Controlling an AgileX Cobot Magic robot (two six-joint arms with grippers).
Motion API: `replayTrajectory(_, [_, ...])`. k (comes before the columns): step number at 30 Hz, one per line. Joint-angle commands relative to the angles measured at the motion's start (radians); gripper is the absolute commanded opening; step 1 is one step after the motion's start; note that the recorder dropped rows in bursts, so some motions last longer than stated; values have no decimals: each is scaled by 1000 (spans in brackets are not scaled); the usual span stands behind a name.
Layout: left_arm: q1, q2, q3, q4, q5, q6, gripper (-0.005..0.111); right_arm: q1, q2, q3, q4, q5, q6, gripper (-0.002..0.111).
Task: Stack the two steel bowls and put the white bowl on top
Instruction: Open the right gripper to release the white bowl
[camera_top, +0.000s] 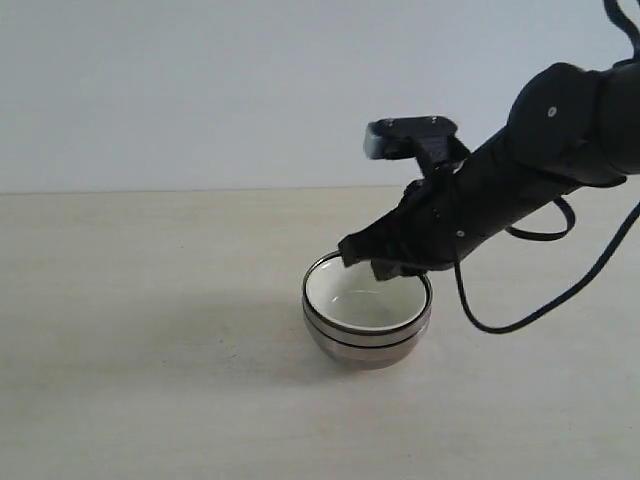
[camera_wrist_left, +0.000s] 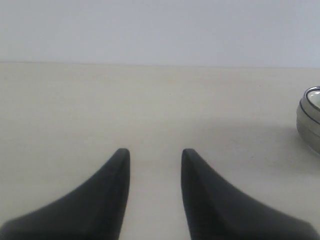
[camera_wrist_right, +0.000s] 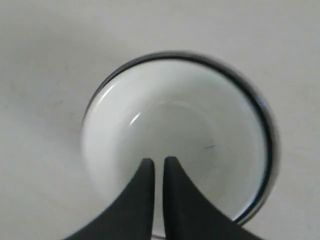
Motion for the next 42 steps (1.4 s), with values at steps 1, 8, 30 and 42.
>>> replayTrajectory(1, [3, -3, 4, -1, 1, 3, 32, 76, 9, 2, -3, 30, -37, 0])
replayTrajectory(8, [3, -3, 4, -1, 1, 3, 32, 104, 86, 2, -1, -11, -22, 0])
replayTrajectory(30, [3, -3, 4, -1, 1, 3, 32, 64, 10, -2, -66, -294, 49, 0])
replayTrajectory(42, [3, -3, 4, -1, 1, 3, 32, 47, 175, -2, -66, -523, 74, 0])
